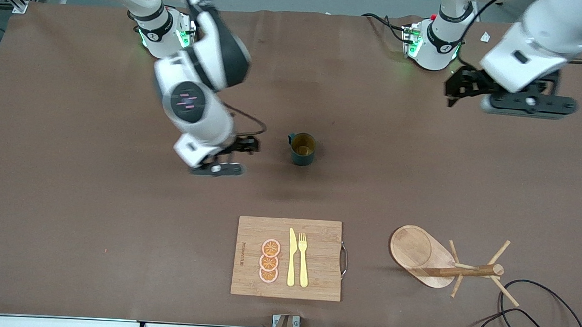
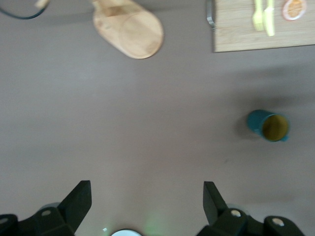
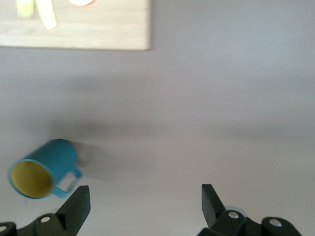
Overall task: Pass cup and hang on rack
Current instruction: 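Release the mug and withdraw the right gripper while the left gripper approaches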
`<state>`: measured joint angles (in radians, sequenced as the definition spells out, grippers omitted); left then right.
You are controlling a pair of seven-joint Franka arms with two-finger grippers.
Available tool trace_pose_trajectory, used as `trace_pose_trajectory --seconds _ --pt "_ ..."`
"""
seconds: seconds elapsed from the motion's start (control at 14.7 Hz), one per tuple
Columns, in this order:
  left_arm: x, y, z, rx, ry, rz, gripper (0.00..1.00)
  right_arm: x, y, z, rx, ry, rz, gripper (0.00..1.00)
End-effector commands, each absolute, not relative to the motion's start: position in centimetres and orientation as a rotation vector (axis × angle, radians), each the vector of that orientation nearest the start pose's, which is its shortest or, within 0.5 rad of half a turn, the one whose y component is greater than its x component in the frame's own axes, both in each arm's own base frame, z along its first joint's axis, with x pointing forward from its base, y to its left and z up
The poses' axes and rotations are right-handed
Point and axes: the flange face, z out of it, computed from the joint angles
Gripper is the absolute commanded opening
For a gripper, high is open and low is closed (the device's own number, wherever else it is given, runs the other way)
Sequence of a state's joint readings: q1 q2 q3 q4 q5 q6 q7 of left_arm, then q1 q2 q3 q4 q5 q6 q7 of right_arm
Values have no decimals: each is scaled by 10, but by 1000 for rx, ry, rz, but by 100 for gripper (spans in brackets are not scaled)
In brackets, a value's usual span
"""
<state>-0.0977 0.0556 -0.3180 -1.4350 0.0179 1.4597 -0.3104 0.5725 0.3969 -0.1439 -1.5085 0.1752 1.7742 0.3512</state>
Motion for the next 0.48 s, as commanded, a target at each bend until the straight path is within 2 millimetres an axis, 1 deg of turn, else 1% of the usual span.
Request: trace_pose_trajectory --seconds 0.0,0.07,0.14,0.2,0.27,0.34,0.41 --pt "500 -285 639 -3149 57 51 100 605 204 461 -3055 -97 272 100" --pt "493 -310 629 -3146 -2 67 100 610 170 469 -3095 -97 269 100" --pt "484 -336 622 -3151 -30 64 100 613 143 478 -3129 -136 255 100" --pt "469 -369 611 -3149 -63 75 100 614 115 486 -3137 -178 260 100" --pt "457 -395 601 -3145 -122 75 100 615 81 493 -3126 -193 271 100" --pt "452 -416 593 -3156 -216 43 100 616 49 501 -3112 -219 277 100" --pt "438 -447 584 -3170 -301 12 100 616 20 510 -3101 -254 285 100"
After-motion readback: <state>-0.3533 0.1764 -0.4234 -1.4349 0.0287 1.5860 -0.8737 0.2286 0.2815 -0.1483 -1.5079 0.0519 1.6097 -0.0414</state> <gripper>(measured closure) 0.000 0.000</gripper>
